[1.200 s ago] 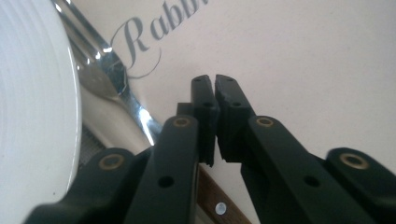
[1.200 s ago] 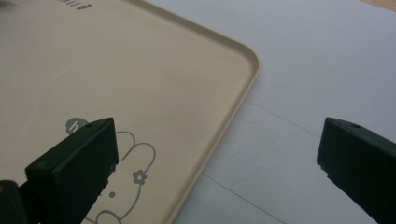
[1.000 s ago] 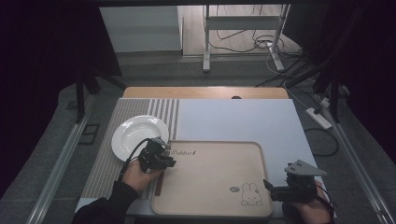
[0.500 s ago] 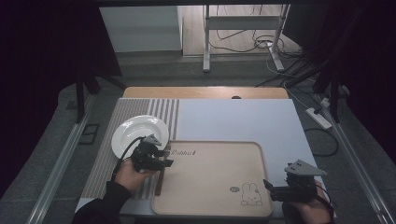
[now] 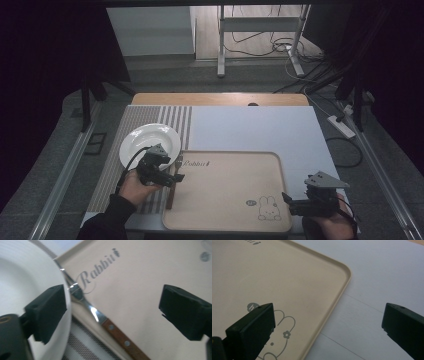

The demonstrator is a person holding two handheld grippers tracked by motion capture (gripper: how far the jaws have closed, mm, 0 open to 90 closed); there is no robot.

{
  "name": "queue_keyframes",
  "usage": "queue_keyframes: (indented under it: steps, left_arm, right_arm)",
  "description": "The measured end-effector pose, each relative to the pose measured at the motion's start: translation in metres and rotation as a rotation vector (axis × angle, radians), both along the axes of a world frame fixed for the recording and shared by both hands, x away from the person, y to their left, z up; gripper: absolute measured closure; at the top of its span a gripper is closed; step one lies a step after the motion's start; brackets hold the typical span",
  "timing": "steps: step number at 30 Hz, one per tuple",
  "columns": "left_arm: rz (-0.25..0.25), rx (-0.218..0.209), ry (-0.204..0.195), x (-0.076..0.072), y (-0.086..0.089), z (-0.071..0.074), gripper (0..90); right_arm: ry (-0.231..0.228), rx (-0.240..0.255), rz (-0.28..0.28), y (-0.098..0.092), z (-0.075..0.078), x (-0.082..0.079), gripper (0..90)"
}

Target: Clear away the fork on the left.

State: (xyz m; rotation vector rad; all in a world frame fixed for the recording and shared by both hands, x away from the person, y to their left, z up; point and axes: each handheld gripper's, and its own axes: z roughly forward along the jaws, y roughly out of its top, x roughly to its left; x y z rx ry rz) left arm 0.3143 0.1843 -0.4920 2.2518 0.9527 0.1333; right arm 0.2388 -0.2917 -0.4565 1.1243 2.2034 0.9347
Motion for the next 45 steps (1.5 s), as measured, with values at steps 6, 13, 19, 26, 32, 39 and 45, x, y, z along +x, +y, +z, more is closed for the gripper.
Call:
queue_keyframes:
  steps: [6, 13, 19, 26, 32, 39, 45]
  left_arm:
    - [0.030, -0.018, 0.024, 0.000, 0.010, 0.003, 0.5]
    - [0.062, -0.010, 0.025, -0.004, 0.027, 0.004, 0.0]
    - [0.078, -0.013, 0.023, -0.010, 0.038, 0.003, 0.0]
    - [0.112, -0.039, -0.007, -0.022, 0.051, 0.005, 0.0]
    - [0.140, -0.074, -0.027, -0.034, 0.062, 0.005, 0.0]
    - [0.156, -0.082, -0.028, -0.046, 0.070, 0.004, 0.0]
    - [0.169, -0.083, -0.025, -0.054, 0.077, 0.002, 0.0]
  right_arm:
    - [0.000, -0.001, 0.000, 0.000, 0.000, 0.000, 0.0]
    - [0.001, 0.001, -0.002, 0.000, 0.000, 0.000, 0.0]
    - [0.002, -0.001, -0.002, 0.000, 0.000, 0.000, 0.0]
    - [0.003, -0.001, -0.004, 0.000, 0.000, 0.000, 0.0]
    - [0.004, -0.006, -0.005, 0.001, 0.000, 0.000, 0.0]
    - [0.008, -0.007, -0.005, 0.001, 0.000, 0.000, 0.0]
    - [0.005, -0.006, -0.005, 0.001, 0.000, 0.000, 0.0]
